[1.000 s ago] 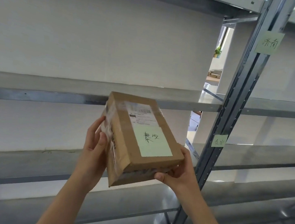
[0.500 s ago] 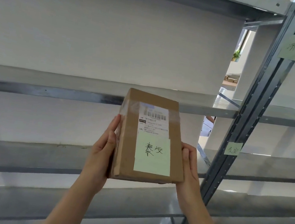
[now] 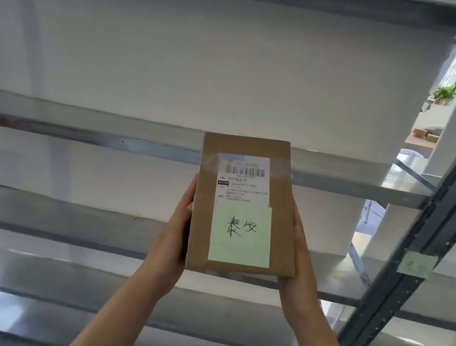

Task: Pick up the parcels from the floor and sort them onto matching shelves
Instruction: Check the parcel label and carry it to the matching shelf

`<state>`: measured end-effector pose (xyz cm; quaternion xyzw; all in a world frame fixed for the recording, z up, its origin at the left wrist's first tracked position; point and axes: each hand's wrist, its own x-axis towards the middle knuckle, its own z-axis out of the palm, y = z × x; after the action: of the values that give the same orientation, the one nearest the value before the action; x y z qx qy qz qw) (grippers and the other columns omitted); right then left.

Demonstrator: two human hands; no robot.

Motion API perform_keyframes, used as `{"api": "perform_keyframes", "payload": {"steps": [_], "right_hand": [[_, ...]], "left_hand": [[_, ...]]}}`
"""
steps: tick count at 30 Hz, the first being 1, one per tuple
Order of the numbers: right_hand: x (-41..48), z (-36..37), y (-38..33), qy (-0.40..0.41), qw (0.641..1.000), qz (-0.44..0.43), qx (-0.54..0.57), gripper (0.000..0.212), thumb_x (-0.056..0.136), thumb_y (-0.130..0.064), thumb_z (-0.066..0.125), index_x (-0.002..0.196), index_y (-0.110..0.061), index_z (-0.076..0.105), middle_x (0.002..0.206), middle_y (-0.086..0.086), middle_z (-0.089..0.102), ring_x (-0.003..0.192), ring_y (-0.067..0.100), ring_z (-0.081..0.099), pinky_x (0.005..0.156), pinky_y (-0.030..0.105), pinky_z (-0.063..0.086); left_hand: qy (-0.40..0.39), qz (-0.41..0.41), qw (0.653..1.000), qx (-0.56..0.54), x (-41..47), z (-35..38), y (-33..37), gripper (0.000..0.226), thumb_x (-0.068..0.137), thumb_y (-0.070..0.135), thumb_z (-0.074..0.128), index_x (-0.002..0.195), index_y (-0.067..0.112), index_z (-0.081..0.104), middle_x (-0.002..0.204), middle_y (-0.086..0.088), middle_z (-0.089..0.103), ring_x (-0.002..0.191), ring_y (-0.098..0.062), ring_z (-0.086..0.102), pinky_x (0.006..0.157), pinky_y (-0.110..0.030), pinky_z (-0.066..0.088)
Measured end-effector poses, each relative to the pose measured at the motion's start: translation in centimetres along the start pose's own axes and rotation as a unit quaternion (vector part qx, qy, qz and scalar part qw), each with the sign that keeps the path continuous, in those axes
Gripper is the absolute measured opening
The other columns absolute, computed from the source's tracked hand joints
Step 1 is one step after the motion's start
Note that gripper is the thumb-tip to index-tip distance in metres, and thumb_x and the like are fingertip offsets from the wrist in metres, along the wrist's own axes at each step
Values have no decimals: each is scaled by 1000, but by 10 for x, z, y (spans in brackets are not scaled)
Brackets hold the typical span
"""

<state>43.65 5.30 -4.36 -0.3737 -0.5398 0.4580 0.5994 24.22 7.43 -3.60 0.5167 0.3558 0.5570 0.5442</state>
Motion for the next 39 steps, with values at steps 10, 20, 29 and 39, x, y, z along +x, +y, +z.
{"api": "perform_keyframes", "payload": {"steps": [10, 20, 29, 39], "right_hand": [[9, 22, 12, -88, 993, 55, 51, 52, 92, -58, 31, 142, -51, 44, 142, -17, 58, 127, 8, 60, 102, 47, 52], [-3, 69, 53, -234, 961, 110, 94, 55, 97, -51, 28, 151, -40, 35, 151, -18, 48, 140, 3, 45, 121, 43, 29], [-28, 166, 65, -363, 918, 126, 100, 49, 106, -41, 20, 153, -37, 32, 146, -16, 54, 133, 5, 53, 96, 20, 53], [-83, 322, 47, -454, 875, 107, 131, 68, 86, -72, 45, 148, -45, 37, 151, -13, 49, 140, 11, 47, 116, 42, 38]], "left_hand": [[143, 6, 986, 81, -39, -15, -4, 51, 109, 47, 25, 153, 31, 44, 125, 5, 75, 105, -7, 75, 77, -22, 61], [346, 72, 917, 183, -104, -38, -10, 46, 112, 33, 29, 156, 32, 41, 153, 15, 52, 139, 5, 47, 114, -21, 43], [462, 95, 877, 95, -177, -98, 18, 57, 96, 51, 43, 150, 35, 49, 149, 15, 58, 136, 0, 54, 114, -32, 46], [533, 125, 833, 83, -271, -212, 58, 46, 108, 42, 36, 152, 37, 47, 151, 9, 58, 137, -9, 56, 115, -43, 45]]}}
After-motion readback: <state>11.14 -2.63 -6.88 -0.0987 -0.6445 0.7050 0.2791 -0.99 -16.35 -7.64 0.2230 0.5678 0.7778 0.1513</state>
